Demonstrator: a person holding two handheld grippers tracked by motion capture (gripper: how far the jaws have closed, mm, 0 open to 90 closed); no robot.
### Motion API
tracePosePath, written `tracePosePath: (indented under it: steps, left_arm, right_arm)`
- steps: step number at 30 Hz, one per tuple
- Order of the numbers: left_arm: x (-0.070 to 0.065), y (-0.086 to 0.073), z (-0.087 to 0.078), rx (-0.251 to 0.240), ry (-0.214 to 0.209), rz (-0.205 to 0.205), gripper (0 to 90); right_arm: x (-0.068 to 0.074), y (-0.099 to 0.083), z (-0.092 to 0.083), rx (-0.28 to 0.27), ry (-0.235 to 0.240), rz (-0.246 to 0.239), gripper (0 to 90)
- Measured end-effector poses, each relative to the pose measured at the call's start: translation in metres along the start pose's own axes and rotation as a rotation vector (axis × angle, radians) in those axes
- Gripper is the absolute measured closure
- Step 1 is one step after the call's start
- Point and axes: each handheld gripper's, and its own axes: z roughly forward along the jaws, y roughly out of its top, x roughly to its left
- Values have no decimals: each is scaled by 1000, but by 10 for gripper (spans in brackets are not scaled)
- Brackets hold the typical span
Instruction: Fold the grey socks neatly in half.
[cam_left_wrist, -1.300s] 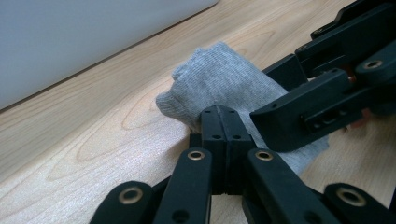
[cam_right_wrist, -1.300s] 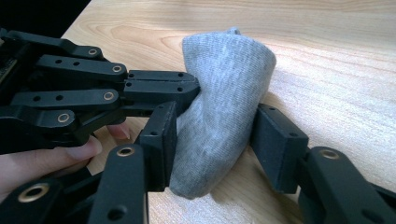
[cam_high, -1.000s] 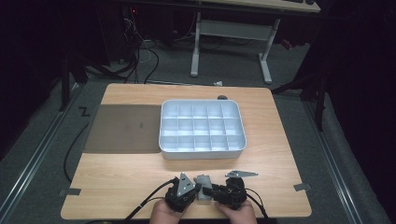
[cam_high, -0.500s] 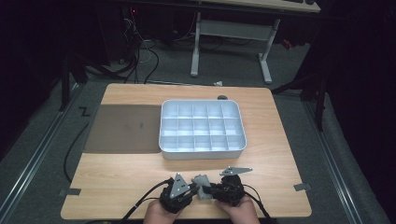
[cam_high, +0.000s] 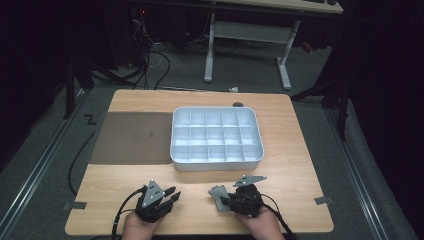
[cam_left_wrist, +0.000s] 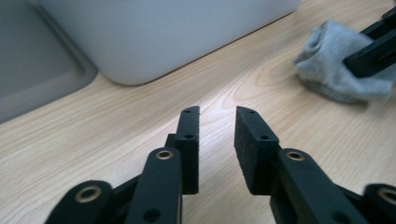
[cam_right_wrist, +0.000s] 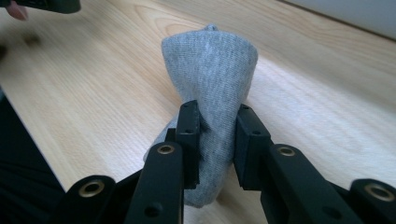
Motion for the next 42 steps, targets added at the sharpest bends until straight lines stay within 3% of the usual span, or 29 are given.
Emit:
tracePosePath:
  steps: [3,5,12,27,42]
  left_arm:
    - [5,-1,-2,-13,0,-13,691]
    - [7,-1,-3,-20,3,-19,681]
    - [14,-4,-4,-24,11,-40,644]
    - [8,-4,-3,-26,14,-24,596]
    - [11,-5,-3,-22,9,-22,591]
  right_arm:
    - [-2,3,-2,13,-40,-31,756]
    - [-4,3,-4,23,-58,-14,756]
    - [-12,2,-10,32,-111,-25,755]
    - [-23,-1,-23,74,-194,-48,754]
    - [-31,10,-35,268,-330,-166,754]
